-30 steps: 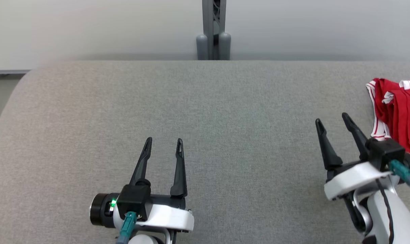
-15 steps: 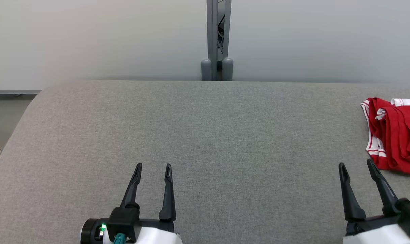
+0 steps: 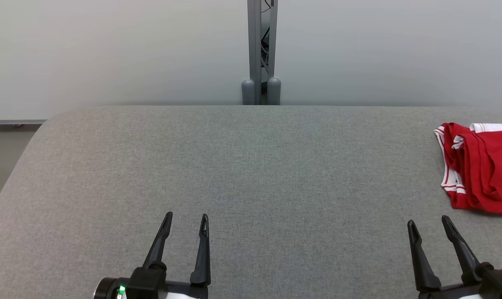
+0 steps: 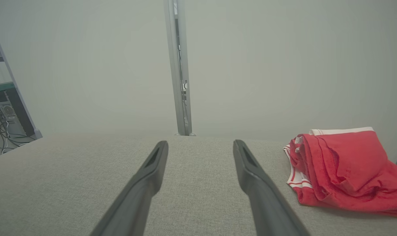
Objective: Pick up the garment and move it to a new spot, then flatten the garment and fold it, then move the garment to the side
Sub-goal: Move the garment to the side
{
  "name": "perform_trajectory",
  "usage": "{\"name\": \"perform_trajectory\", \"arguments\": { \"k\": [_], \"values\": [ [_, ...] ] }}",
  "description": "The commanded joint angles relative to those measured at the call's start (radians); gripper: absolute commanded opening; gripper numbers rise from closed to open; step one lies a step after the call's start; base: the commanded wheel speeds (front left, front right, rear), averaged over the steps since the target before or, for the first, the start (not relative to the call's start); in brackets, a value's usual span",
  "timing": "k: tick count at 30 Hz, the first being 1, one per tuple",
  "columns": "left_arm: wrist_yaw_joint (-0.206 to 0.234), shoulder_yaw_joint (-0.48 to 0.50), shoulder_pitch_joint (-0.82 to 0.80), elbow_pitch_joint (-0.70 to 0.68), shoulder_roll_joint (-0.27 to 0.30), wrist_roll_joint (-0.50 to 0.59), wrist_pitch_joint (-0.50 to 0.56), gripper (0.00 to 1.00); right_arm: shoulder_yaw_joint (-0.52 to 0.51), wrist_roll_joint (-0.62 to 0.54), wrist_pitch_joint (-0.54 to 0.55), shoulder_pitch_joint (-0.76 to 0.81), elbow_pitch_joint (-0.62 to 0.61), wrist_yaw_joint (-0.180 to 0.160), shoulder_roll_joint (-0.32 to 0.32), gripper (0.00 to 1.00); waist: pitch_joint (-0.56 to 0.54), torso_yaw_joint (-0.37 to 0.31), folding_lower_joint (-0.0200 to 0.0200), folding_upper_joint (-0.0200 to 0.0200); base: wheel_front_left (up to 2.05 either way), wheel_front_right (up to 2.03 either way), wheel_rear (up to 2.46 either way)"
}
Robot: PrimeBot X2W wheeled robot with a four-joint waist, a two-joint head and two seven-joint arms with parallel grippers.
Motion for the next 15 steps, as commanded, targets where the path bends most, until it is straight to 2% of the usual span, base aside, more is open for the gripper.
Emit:
{"name": "perform_trajectory", "arguments": {
  "k": [1,15],
  "values": [
    [-0.006,0.007,0.009,-0.002,0.004,-0.007,-0.004,1.00,0.000,-0.006,-0.004,0.009,0.002,0.000,0.000,1.00,-0.002,-0.001,0.0000,0.0000,0.00,0.00,0.00],
    [-0.016,0.027,0.015,0.013,0.004,-0.018,-0.004,1.00,-0.008,-0.003,-0.004,-0.002,0.031,0.000,0.011,1.00,-0.015,-0.011,0.0000,0.0000,0.00,0.00,0.00]
  ]
}}
